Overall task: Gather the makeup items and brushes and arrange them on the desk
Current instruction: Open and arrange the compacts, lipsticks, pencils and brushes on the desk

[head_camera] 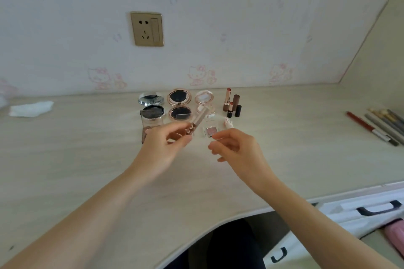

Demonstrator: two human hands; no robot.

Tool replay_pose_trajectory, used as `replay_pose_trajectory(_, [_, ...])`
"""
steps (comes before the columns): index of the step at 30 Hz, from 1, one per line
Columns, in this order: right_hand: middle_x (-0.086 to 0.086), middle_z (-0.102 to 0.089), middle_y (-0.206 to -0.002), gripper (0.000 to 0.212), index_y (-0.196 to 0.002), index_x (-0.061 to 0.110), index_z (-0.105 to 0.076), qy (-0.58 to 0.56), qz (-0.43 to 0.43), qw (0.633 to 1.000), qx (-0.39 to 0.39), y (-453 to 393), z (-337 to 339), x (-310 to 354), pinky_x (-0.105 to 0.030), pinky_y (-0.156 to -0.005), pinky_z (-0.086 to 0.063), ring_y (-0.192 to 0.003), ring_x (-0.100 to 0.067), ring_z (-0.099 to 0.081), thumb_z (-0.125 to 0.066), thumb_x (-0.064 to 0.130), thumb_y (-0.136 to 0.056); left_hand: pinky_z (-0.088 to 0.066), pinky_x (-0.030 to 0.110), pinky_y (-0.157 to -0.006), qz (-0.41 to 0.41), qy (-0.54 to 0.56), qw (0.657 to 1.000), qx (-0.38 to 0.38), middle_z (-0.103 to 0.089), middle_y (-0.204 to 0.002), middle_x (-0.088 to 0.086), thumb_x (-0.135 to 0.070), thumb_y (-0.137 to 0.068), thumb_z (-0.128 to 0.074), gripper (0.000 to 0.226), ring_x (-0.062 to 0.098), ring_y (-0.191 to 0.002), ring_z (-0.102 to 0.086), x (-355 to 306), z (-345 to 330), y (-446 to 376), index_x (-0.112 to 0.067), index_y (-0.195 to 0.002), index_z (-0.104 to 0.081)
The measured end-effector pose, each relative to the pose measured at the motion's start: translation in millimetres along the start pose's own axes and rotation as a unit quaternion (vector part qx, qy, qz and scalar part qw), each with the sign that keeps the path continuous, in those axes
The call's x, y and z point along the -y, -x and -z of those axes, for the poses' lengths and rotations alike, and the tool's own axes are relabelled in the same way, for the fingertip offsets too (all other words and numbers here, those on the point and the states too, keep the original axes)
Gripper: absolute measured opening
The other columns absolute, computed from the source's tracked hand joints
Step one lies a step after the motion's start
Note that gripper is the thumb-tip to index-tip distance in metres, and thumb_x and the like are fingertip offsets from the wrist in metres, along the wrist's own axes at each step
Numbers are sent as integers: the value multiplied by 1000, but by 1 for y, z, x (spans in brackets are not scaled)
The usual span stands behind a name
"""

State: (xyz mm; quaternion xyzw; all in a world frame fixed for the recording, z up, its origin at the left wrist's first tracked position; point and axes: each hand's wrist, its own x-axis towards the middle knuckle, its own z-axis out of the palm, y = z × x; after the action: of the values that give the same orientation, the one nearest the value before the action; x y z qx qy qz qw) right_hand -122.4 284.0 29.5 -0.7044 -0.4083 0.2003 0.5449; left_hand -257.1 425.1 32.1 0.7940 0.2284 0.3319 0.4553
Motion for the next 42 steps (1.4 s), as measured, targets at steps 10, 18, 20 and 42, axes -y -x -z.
replay_pose_trajectory(10, [19,-69,-78,9,-87,41,-65,52,68,996,-13,-3,-11,-14,-23,-71,-49,-87,-11,-62,-60,35,-91,-46,38,-80,-252,-288,923,-32,-61,-95,4,-8,-89,-63,29,24,-86,-57,17,-3,22,-10,-117,-68])
replay_pose_trajectory(18, [15,-69,-81,13,-95,47,-66,34,122,991,-30,-4,-9,-28,-27,-72,-48,-80,-19,-59,-61,40,-85,-48,29,-72,-233,-229,945,-32,-65,-83,0,-9,-77,-76,18,16,-80,-58,15,2,27,-5,-93,-70])
replay_pose_trajectory(20, [15,-70,-81,13,-95,47,-66,25,130,991,-25,-4,-8,-28,-35,-75,-50,-83,-21,-60,-59,45,-84,-48,26,-73,-223,-216,950,-27,-64,-84,-1,-12,-79,-74,17,14,-81,-56,15,2,26,-5,-95,-71])
replay_pose_trajectory(42, [17,-63,-71,20,-74,36,-66,51,94,994,-24,1,-8,-24,-19,-66,-39,-76,-12,-54,-56,34,-92,-49,29,-76,-205,-164,965,-23,-65,-89,-9,-21,-83,-69,18,11,-87,-57,23,4,27,-11,-98,-70])
